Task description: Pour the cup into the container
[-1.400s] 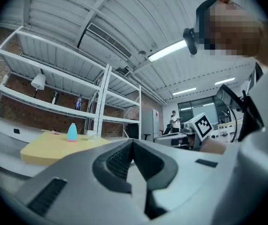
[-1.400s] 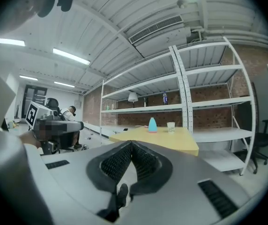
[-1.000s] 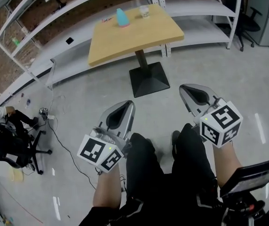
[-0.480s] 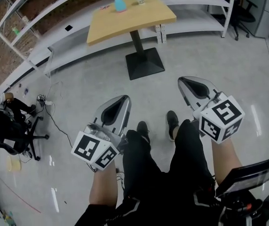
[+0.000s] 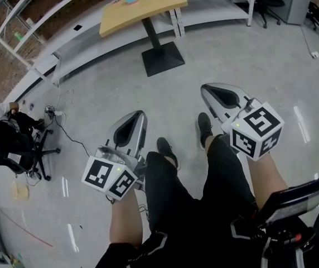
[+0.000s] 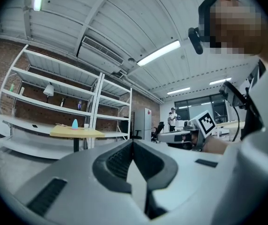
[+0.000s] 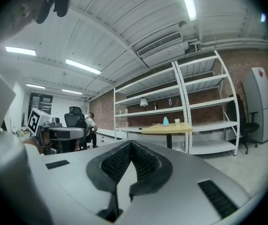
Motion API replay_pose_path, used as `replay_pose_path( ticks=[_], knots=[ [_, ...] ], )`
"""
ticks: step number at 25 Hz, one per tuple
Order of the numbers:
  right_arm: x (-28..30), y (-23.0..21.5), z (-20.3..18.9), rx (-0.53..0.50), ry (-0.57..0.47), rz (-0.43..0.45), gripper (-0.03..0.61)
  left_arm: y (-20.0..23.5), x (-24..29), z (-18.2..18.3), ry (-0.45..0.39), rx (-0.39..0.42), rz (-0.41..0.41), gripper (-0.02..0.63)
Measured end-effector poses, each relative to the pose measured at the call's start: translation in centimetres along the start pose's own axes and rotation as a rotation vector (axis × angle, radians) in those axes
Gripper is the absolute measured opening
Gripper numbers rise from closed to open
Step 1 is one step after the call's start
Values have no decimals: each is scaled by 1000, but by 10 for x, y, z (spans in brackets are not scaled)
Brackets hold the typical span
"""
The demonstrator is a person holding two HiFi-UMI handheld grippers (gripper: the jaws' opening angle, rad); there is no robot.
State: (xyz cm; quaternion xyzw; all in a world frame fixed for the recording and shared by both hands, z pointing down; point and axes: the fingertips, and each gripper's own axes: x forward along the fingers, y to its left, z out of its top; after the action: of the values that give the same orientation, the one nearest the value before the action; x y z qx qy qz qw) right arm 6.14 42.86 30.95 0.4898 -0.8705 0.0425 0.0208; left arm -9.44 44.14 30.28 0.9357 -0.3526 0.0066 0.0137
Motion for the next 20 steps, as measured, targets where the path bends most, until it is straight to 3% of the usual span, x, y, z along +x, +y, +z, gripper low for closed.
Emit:
replay_pose_path(
  ticks=[8, 20],
  knots=[
    [-74, 40, 12, 13, -34, -29, 0, -62, -55, 22, -35, 32, -18, 2],
    [-120, 71, 7, -12, -30, -27, 0, -94, -89, 23, -46, 36, -9, 2]
  ],
)
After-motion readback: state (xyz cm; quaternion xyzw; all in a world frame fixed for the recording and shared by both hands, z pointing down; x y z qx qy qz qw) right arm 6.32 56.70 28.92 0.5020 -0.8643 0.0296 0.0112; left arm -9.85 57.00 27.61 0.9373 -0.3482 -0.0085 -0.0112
